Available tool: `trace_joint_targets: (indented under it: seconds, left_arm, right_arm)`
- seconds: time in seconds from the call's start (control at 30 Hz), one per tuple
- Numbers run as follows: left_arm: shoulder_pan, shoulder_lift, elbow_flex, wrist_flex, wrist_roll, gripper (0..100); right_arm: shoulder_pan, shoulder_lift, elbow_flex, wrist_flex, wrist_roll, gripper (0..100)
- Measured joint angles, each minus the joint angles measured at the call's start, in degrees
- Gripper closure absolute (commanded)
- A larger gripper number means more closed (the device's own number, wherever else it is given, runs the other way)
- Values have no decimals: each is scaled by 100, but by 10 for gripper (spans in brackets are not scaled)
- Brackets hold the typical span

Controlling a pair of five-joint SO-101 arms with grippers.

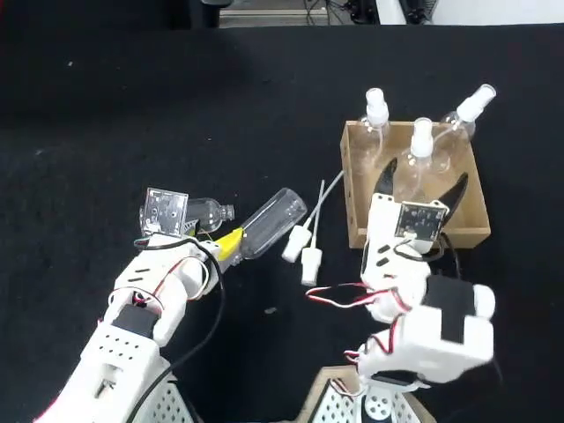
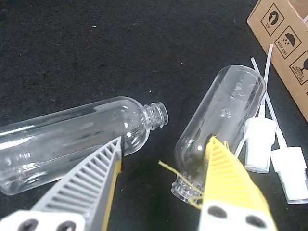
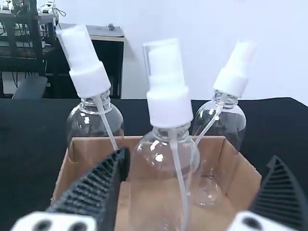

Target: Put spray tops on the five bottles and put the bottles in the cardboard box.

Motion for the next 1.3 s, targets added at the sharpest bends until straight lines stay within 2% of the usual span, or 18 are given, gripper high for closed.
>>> trace_joint_targets:
  seconds: [0.23, 0.4, 0.6, 0.9, 1.07, 1.13, 1.3]
  left_arm:
    - [0, 0, 0, 0, 0, 741]
    - [0, 0, 0, 0, 0, 741]
    - [0, 0, 0, 0, 0, 741]
    - [0, 0, 0, 0, 0, 741]
    - [0, 0, 0, 0, 0, 741]
    - [0, 0, 0, 0, 0, 741]
    - [0, 0, 0, 0, 0, 741]
  right_arm:
    - [0, -1275, 343, 1310, -246, 627]
    - [0, -2453, 343, 2760, -290, 627]
    - [0, -4220, 343, 5204, -290, 627]
    - [0, -6980, -123, 9565, -290, 628]
    - [-9, -7842, -466, 11130, -290, 629]
    - [-9, -8079, -589, 11499, -290, 665]
    - [519, -8721, -985, 12176, -290, 868]
